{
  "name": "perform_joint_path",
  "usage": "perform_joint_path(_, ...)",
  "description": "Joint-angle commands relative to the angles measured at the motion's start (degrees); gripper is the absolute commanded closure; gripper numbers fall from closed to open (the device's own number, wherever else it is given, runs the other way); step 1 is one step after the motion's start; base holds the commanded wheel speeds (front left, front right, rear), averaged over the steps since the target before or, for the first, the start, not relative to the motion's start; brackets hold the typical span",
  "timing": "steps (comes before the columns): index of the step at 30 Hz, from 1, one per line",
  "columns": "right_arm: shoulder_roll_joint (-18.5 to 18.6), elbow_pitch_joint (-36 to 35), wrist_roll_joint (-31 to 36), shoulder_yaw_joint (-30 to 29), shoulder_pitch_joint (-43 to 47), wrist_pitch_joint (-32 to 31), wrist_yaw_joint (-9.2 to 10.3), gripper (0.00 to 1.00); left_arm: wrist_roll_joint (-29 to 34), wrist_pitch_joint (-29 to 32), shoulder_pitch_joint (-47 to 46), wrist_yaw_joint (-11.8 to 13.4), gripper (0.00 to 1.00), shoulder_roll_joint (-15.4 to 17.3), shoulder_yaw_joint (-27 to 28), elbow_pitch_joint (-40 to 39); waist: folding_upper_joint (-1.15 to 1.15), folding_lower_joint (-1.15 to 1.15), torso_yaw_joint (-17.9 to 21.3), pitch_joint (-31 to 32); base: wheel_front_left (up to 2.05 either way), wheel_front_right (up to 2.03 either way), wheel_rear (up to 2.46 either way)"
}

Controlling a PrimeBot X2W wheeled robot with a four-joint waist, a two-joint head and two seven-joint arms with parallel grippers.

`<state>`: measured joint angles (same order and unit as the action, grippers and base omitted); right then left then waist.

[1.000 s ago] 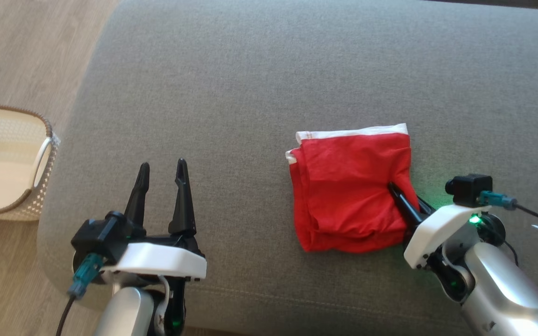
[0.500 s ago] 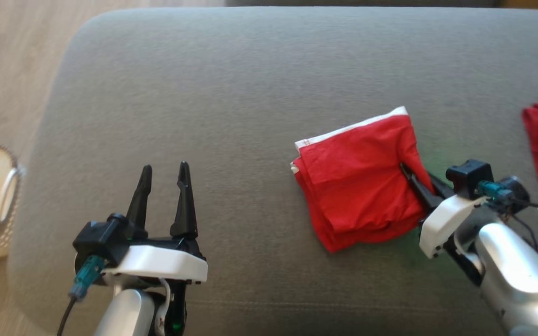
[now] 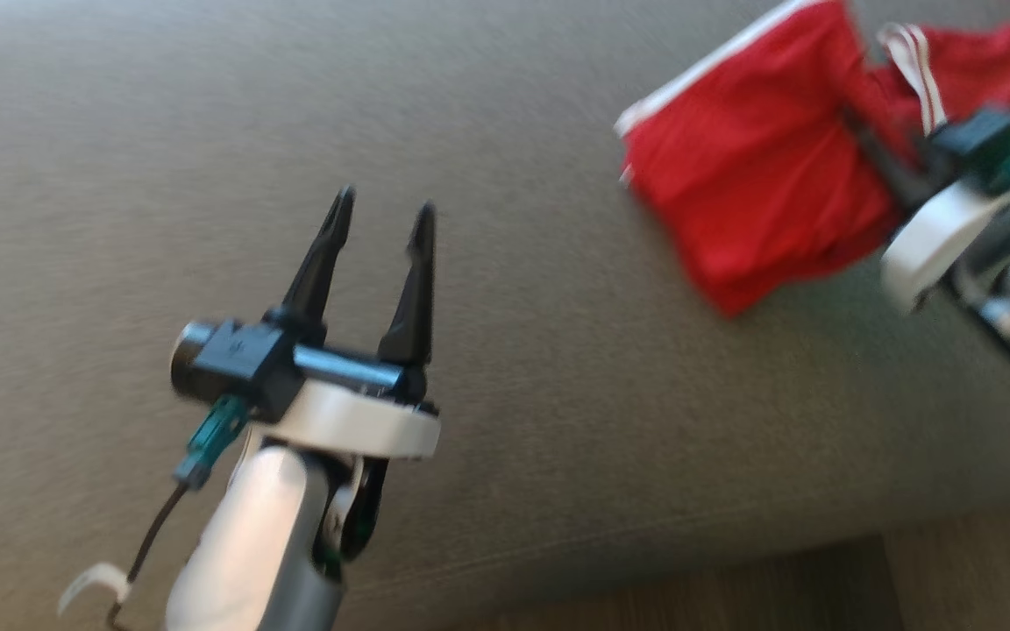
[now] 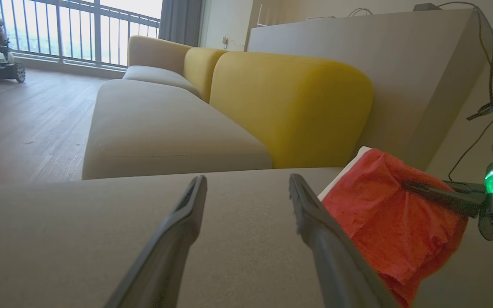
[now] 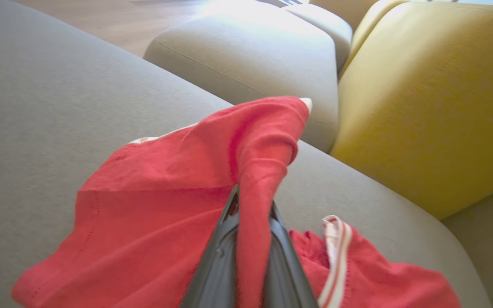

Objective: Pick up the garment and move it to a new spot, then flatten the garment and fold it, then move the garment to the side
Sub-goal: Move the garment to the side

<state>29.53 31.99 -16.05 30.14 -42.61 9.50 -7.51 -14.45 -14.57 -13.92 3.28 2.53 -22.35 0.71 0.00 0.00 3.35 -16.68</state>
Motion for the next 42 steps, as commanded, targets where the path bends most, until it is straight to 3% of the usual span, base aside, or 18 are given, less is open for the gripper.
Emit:
perform_joint_path(1,2.02,-1.10,-0.94,0.01,-1.78,0.02,0.02,1.00,0.95,-0.43,-2.48,-0.62,0.00,0.34,1.03,-1.31,0.00,0.00,5.24,-5.38,0.00,0.00,0.00)
perform_joint_path(5,5.90,1.15,-2.20,0.22,-6.84,1.06,0.02,1.00,3.08,-0.43,-7.06,-2.48,0.00,0.34,-0.98,-0.17,0.00,0.00,8.28,-9.51,0.00,0.00,0.00)
perform_joint_path(8,9.22,3.50,-3.00,0.01,-10.37,2.01,0.02,1.00,5.97,-0.43,-11.34,-5.75,0.00,0.34,-3.76,1.48,0.00,0.00,9.50,-13.37,0.00,0.00,0.00)
perform_joint_path(11,11.00,5.79,-3.56,-0.52,-13.19,2.86,0.02,1.00,7.86,-0.43,-15.49,-7.33,0.00,0.35,-4.25,2.61,0.00,0.00,10.68,-16.23,0.00,0.00,0.00)
perform_joint_path(25,12.53,13.15,-0.78,-4.03,-17.90,5.44,0.02,1.00,8.51,-0.43,-18.76,-8.30,0.00,0.35,-1.70,2.93,0.00,0.00,12.23,-21.11,0.00,0.00,0.00)
perform_joint_path(26,12.47,12.92,-0.51,-4.47,-17.79,5.46,0.02,0.55,8.35,-0.43,-18.73,-8.23,0.00,0.35,-1.58,2.86,0.00,0.00,12.08,-21.14,0.00,0.00,0.00)
perform_joint_path(27,12.46,12.75,-0.26,-5.01,-17.56,5.47,0.02,0.00,8.14,-0.43,-18.71,-8.18,0.00,0.35,-1.50,2.78,0.00,0.00,11.88,-21.05,0.00,0.00,0.00)
perform_joint_path(37,11.72,9.82,-0.03,-11.41,-11.95,5.49,0.02,0.00,3.59,-0.43,-17.03,-5.59,0.00,0.35,-0.92,1.41,0.00,0.00,8.83,-15.31,0.00,0.00,0.00)
perform_joint_path(42,8.70,4.68,0.23,-13.37,-7.91,5.49,0.02,0.00,0.70,-0.43,-13.47,-3.53,0.00,0.35,1.28,0.43,0.00,0.00,6.31,-9.58,0.00,0.00,0.00)
